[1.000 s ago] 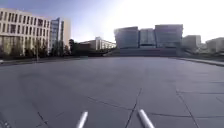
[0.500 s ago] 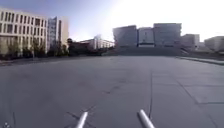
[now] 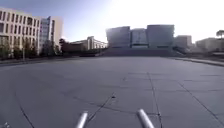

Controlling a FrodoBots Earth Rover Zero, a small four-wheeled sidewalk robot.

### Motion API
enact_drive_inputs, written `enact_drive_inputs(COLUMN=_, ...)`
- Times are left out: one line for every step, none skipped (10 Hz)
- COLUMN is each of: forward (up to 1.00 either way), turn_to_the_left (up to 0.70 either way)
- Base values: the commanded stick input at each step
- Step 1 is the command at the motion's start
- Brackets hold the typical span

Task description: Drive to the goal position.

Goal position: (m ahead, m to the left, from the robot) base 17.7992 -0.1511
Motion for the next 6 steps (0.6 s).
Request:
enact_drive_inputs(forward=1.00, turn_to_the_left=-0.10)
enact_drive_inputs(forward=1.00, turn_to_the_left=-0.24)
enact_drive_inputs(forward=1.00, turn_to_the_left=0.00)
enact_drive_inputs(forward=1.00, turn_to_the_left=0.00)
enact_drive_inputs(forward=1.00, turn_to_the_left=0.00)
enact_drive_inputs(forward=1.00, turn_to_the_left=0.00)
